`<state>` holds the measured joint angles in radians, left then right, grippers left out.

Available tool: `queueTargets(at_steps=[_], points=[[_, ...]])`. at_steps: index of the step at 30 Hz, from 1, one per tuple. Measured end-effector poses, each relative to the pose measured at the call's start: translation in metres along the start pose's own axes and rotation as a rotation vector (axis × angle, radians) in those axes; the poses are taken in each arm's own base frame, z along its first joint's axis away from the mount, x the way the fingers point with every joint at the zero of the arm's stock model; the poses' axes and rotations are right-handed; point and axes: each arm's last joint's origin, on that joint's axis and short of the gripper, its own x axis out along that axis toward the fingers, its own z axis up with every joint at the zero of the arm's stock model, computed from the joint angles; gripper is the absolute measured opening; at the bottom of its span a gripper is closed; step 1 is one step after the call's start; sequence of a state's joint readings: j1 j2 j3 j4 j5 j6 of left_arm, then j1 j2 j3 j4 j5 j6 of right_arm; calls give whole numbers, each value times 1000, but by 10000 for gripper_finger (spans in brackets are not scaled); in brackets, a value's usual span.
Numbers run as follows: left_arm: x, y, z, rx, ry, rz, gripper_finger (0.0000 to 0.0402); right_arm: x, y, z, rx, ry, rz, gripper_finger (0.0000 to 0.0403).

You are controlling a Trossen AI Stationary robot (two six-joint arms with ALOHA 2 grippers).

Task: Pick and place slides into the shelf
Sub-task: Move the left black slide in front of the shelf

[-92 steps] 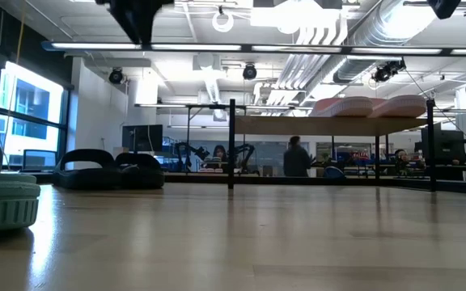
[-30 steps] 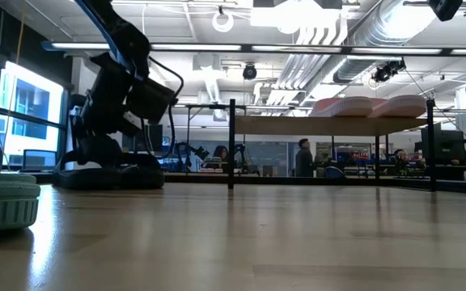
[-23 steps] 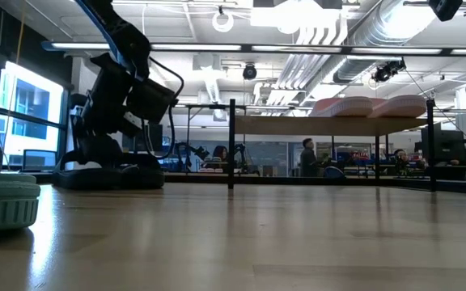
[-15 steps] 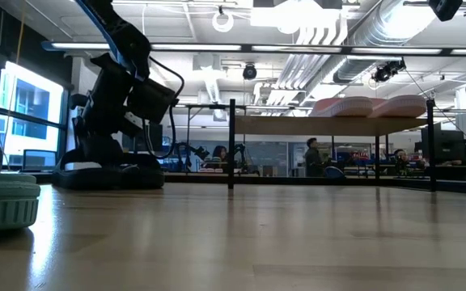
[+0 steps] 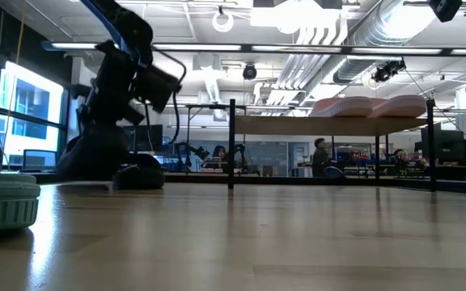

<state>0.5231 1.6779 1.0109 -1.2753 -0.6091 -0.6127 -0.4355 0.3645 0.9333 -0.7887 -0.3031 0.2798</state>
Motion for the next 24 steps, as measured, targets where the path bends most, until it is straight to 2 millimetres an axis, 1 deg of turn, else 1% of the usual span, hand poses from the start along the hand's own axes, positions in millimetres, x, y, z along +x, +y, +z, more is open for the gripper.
queueTargets(at_steps=[4, 9, 12, 18, 24], points=[[-23, 19, 0, -69, -53, -36, 4, 0, 0, 0, 0, 0, 0, 0], [-60, 47, -3, -179, -181, -120, 3, 0, 0, 0, 0, 0, -1, 0], [-88, 66, -7, -242, -288, -193, 3, 0, 0, 0, 0, -1, -4, 0], [-147, 99, -20, -299, -510, -327, 2, 0, 0, 0, 0, -1, -4, 0], [-210, 123, -36, -294, -773, -479, 1, 0, 0, 0, 0, -1, -3, 0]])
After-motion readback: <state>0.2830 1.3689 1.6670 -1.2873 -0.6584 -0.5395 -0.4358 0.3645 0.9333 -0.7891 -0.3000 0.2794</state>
